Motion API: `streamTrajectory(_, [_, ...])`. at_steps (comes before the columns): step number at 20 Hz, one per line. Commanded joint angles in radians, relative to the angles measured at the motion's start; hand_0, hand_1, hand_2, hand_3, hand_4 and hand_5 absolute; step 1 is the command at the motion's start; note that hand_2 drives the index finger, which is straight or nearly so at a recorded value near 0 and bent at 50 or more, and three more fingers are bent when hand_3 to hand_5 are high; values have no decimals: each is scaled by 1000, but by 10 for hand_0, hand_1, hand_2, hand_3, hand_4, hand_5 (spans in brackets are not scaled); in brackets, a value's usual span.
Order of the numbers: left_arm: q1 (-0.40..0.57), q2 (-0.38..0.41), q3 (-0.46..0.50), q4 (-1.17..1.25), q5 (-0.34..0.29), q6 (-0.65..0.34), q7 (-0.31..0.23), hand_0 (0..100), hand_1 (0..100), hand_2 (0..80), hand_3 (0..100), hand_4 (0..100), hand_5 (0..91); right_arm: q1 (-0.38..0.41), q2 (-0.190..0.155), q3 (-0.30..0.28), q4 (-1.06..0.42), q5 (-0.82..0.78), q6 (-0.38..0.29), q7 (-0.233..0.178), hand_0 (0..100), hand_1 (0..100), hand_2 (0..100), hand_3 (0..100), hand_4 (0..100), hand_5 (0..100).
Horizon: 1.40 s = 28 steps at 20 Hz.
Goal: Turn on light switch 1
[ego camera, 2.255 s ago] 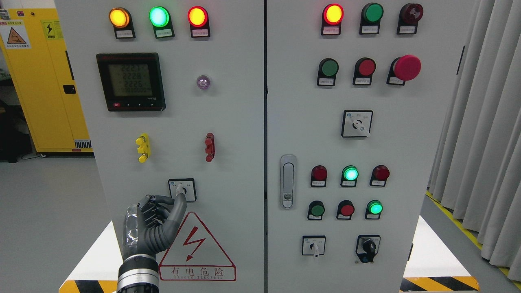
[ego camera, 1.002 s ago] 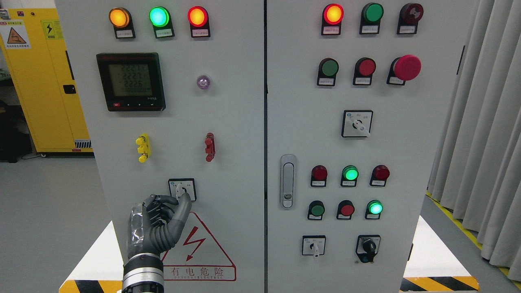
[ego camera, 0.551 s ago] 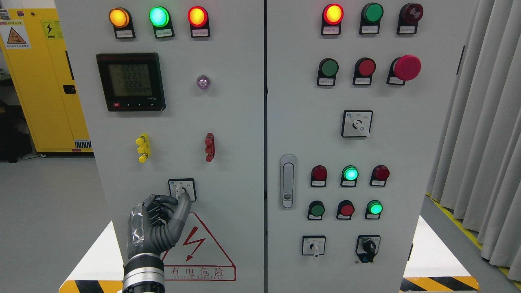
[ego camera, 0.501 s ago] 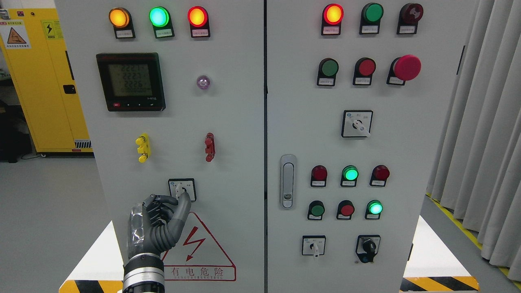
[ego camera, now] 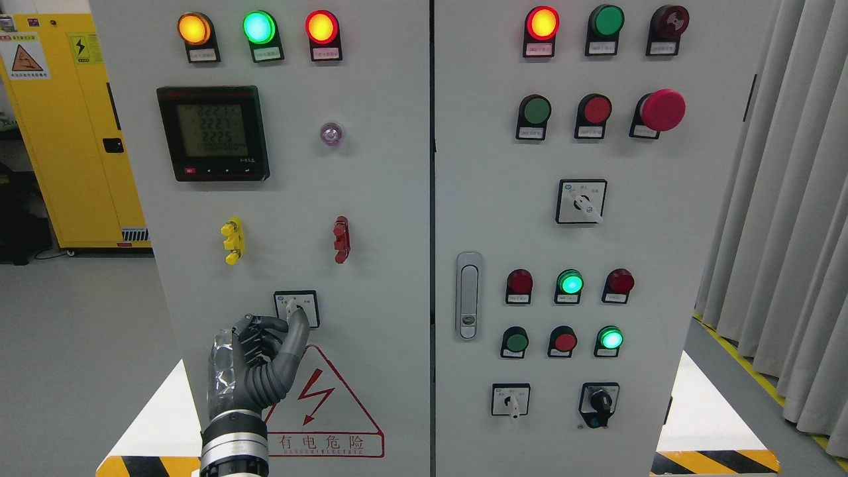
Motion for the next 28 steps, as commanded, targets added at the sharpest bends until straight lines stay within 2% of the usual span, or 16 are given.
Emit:
streamTrajectory(1, [-3, 0, -2, 7, 0, 2, -2, 303, 598, 609, 910, 899, 871, 0, 0, 0, 0, 0, 0, 1, 0, 500, 40, 0, 0, 0])
streamTrajectory(25, [-15, 0, -2, 23, 0, 2, -2, 290, 577, 609, 915, 899, 872, 0, 0, 0, 0, 0, 0, 1, 0, 500, 40, 0, 0, 0])
streamTrajectory(28, [-15, 0, -2, 25, 0, 2, -2, 321, 575, 609, 915, 899, 872, 0, 0, 0, 0, 0, 0, 1, 0, 500, 40, 0, 0, 0])
